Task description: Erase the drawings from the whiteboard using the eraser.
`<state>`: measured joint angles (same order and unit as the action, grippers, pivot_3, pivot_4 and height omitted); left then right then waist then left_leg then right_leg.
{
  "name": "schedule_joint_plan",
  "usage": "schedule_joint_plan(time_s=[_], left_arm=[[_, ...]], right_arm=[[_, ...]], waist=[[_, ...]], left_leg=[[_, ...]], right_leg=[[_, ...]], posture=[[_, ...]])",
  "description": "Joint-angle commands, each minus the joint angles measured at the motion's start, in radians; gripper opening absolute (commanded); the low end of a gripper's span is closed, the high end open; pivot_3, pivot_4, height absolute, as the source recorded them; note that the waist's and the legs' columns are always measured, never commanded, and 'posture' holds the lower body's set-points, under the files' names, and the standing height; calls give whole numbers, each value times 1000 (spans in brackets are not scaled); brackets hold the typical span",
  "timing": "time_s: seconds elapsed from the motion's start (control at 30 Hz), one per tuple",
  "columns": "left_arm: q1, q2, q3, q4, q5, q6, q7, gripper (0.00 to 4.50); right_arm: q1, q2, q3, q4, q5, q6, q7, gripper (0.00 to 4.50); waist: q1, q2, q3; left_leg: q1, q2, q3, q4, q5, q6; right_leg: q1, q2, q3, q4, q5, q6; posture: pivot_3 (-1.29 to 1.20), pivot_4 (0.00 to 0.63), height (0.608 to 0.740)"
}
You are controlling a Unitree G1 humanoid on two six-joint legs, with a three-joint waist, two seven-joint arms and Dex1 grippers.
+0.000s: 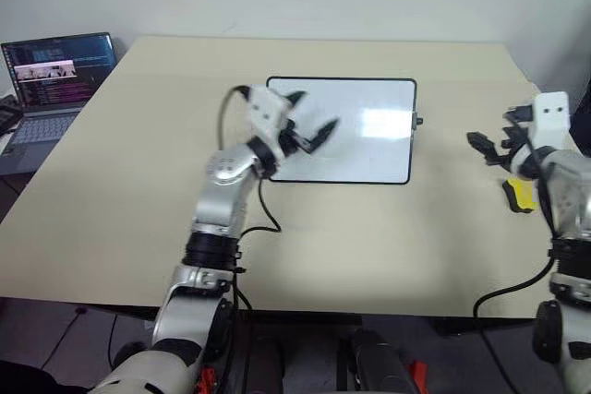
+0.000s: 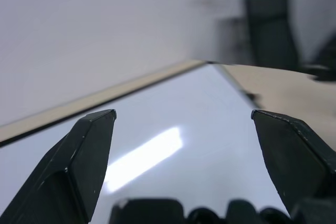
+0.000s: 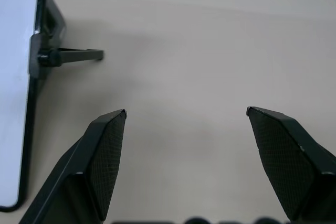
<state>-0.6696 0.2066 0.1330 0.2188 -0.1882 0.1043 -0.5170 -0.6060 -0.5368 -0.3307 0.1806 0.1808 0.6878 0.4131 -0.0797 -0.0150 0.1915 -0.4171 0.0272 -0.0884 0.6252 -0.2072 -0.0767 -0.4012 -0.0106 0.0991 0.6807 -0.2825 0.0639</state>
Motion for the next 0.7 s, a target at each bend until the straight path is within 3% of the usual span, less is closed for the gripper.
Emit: schedule_joint_plan(time_s=[0.03, 0.27, 0.7], left_arm=[[109, 30, 127, -82, 28, -26, 196, 4500], [214, 1, 117, -79, 39, -30, 288, 4500], [178, 44, 103, 383, 75, -303, 283, 4500]], right_arm=[[31, 65, -28, 101, 7, -239, -44, 3983], [41, 126, -20, 205, 22, -430, -84, 3983], [94, 310, 32, 172, -6, -605, -249, 3983]], waist=[[-1, 0, 0], [30, 0, 0], [21, 0, 0]], left_leg=[[0, 0, 0, 0, 0, 0], [0, -2, -1, 2, 0, 0], [11, -1, 0, 0, 0, 0]], right_leg=[[0, 0, 0, 0, 0, 0], [1, -2, -1, 1, 1, 1], [12, 0, 0, 0, 1, 1]], posture=[[0, 150, 740], [0, 150, 740], [0, 150, 740]])
